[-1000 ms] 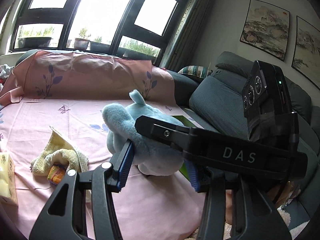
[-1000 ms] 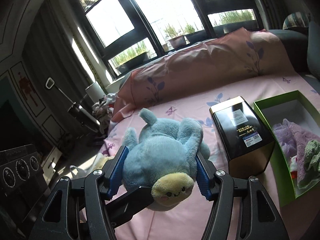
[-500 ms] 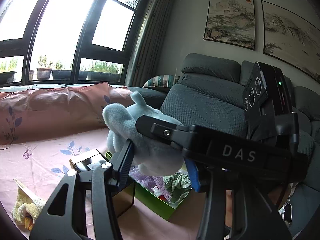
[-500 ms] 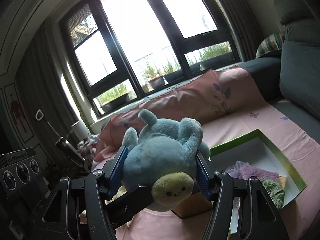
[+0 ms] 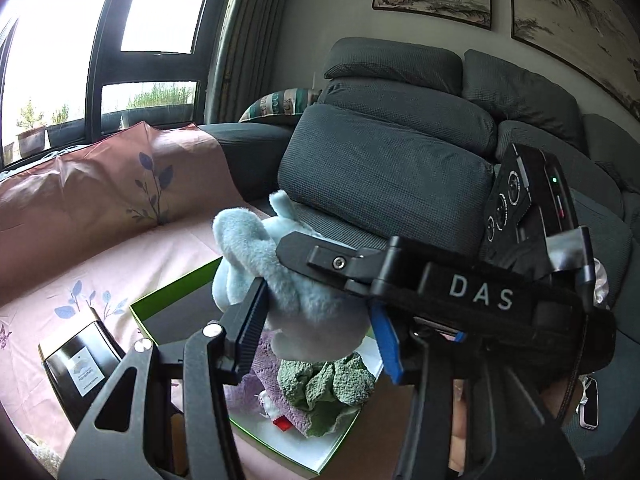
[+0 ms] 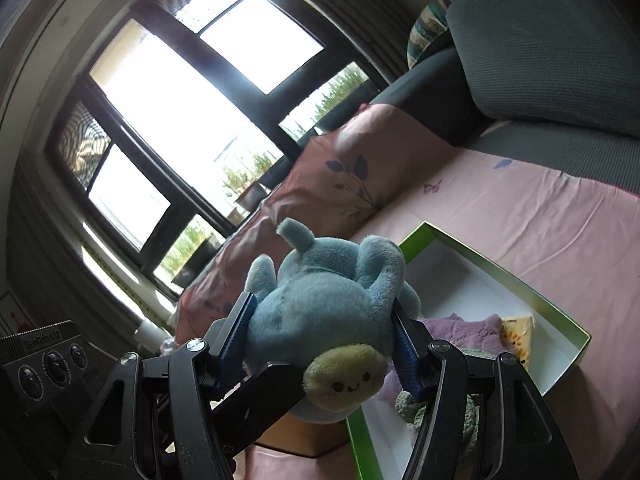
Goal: Organize soft objects
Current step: 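Carry the blue plush with the right gripper over the green-rimmed box, then lower the blue plush into the box and open the right gripper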
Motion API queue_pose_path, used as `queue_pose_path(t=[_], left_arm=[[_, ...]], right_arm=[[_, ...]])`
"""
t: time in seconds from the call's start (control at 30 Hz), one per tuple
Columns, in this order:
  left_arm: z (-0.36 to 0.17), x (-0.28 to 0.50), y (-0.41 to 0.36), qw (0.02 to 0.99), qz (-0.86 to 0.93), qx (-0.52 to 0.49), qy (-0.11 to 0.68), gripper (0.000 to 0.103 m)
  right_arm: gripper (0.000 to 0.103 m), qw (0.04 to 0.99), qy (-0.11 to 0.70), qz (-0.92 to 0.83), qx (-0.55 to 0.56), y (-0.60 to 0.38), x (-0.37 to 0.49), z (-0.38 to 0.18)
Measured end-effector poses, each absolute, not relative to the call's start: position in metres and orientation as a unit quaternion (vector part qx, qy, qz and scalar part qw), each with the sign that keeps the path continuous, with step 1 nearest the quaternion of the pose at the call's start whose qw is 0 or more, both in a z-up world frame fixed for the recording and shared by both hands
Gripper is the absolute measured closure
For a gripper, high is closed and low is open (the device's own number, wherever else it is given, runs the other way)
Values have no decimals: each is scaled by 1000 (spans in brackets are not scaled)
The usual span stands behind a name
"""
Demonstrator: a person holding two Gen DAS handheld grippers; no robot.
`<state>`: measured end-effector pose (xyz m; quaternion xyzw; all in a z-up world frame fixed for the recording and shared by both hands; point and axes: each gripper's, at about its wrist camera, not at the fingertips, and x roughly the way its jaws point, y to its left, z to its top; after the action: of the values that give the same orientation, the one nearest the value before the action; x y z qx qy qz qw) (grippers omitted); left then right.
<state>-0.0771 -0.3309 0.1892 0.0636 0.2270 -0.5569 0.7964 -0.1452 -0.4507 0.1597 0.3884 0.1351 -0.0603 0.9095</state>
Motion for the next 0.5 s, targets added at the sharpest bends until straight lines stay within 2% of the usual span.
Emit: queue_pose_path(t=[0.5], left_arm=[[144, -66, -388, 776, -547, 89, 301, 55]], right_arm=[[38, 844, 159, -108, 500, -501, -146, 98]])
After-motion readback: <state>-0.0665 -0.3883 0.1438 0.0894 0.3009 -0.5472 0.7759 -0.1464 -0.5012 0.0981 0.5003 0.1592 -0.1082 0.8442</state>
